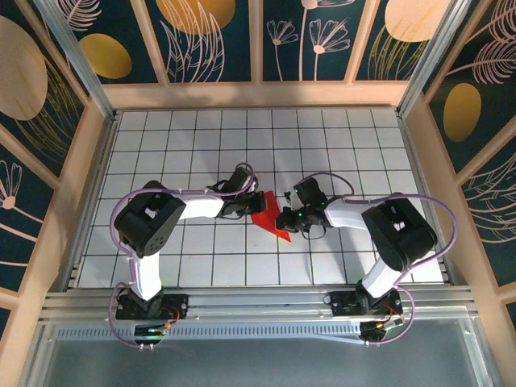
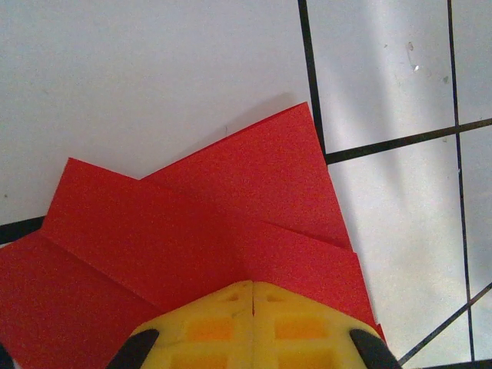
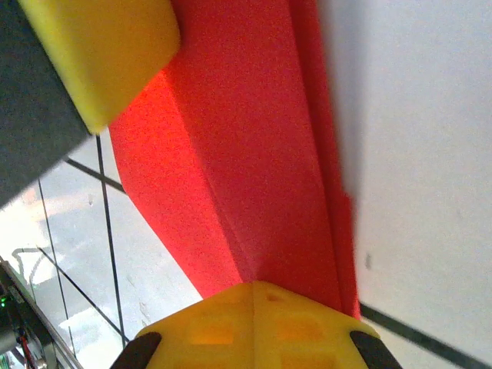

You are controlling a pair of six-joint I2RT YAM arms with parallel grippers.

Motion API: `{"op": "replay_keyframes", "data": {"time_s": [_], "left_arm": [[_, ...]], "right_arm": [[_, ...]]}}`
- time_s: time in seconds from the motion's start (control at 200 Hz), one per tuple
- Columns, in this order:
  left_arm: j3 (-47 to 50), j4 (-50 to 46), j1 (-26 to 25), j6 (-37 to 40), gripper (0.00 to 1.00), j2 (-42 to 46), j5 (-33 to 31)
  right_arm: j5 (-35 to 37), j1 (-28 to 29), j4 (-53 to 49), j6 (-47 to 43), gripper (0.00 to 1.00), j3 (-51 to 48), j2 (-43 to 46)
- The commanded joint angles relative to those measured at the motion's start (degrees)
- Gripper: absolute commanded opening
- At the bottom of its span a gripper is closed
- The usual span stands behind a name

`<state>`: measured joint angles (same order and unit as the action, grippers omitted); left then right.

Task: Fold a paper plane with a square sheet of paper (fold left side to right side)
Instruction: Fourth fold the wing at the center of the table.

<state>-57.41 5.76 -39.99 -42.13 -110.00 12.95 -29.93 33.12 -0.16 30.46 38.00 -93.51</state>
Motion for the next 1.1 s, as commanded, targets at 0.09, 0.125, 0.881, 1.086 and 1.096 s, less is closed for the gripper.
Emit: {"op": "replay_keyframes", "data": {"time_s": [0.09,0.125,0.881,1.086,1.096], "left_arm": [[0.1,-5.1,0.7,1.3,0.0,-2.0,-5.2],[0.1,-5.1,0.7,1.3,0.0,-1.9,-5.2],[-0.2,-5.5,0.7,2.0,0.0,-1.4,-5.5],[-1.1,-3.7,0.7,1.6,0.04,0.3,-1.5],[-1.2,-3.6,0.7,1.5,0.04,0.4,-1.2]], "right_arm": [[0.7,-0.8,-6.7,0.6,0.0,-5.9,2.7],[0.6,-0.9,-6.6,0.7,0.0,-6.5,3.1],[0.7,-3.7,-13.2,-0.3,0.0,-13.9,14.8],[1.9,-5.9,-19.3,-4.0,0.0,-8.5,20.1],[1.9,-6.1,-19.4,-4.2,0.0,-8.1,20.4]]}}
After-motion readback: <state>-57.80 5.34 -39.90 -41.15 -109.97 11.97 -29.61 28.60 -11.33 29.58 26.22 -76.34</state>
